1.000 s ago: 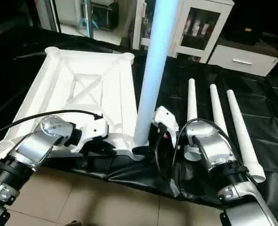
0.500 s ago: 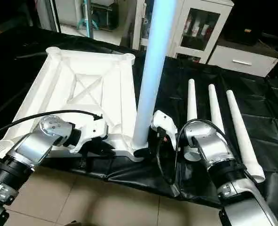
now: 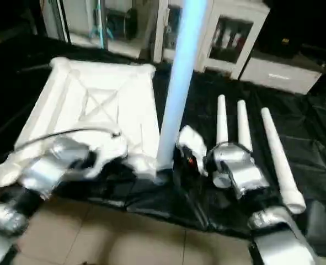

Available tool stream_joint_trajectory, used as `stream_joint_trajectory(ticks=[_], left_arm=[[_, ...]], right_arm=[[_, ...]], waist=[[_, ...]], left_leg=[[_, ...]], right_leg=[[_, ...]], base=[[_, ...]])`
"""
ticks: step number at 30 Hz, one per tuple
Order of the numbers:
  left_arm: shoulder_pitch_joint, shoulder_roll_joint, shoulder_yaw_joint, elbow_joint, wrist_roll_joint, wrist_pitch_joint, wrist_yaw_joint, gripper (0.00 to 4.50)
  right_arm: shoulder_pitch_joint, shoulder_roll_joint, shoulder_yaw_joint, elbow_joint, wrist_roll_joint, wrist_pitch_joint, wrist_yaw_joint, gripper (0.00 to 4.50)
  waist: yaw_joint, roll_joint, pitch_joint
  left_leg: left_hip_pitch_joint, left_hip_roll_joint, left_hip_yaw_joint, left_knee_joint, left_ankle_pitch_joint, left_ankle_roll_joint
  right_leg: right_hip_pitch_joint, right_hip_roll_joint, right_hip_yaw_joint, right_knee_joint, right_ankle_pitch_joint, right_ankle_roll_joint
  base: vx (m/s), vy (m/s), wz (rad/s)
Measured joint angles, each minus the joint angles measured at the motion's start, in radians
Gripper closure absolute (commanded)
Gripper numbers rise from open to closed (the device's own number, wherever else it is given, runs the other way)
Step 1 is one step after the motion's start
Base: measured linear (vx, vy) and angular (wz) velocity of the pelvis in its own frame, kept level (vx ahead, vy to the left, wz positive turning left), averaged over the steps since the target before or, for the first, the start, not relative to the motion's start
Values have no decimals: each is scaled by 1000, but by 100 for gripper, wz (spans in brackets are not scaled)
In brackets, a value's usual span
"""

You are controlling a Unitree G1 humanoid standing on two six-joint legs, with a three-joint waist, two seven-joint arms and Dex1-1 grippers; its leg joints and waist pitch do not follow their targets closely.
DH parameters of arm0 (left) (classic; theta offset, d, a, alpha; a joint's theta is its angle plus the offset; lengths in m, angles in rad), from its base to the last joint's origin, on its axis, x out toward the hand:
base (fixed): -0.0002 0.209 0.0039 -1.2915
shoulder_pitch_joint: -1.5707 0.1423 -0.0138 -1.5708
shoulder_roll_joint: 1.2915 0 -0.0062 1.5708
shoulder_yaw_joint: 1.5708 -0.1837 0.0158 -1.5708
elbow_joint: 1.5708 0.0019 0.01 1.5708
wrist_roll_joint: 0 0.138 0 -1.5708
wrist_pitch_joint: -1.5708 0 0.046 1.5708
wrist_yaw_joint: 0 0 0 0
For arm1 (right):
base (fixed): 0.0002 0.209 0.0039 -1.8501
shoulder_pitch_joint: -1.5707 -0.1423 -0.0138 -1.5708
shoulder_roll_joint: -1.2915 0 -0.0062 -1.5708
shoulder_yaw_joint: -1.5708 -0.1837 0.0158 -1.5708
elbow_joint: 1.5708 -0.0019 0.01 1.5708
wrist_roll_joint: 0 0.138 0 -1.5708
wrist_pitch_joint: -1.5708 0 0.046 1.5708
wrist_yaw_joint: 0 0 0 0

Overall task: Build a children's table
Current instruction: Rotate leg to tighten

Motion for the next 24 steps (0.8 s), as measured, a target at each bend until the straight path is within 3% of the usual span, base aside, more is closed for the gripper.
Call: stream_joint_trajectory(ticks=[7,12,23,24], left_arm=[[-83,-129,45,186,7,14,263,450],[-135,-192,71,280,28,0,378,450],[-159,-205,79,309,37,-29,396,450],[-159,-204,79,309,38,-34,393,450]], right_arm=[[-47,160,-102,107,0,32,-442,181],[-83,260,-168,171,1,4,-686,181],[-91,278,-188,194,-1,-62,-724,181],[-90,275,-195,194,-1,-64,-711,146]], waist=[[-31,3,2],[-35,6,4],[-24,9,1],[-23,9,2]], left_leg=[[-4,-1,-3,0,0,0],[-10,-1,-3,0,0,0],[-15,0,1,-5,0,0],[-16,0,1,-5,0,0]], right_leg=[[-6,-1,-1,-5,-1,1],[-11,-1,-2,-6,0,0],[-15,0,-1,-5,14,-5],[-16,0,-1,-4,14,-5]], base=[[-33,4,-3],[0,0,0],[0,0,0],[0,0,0]])
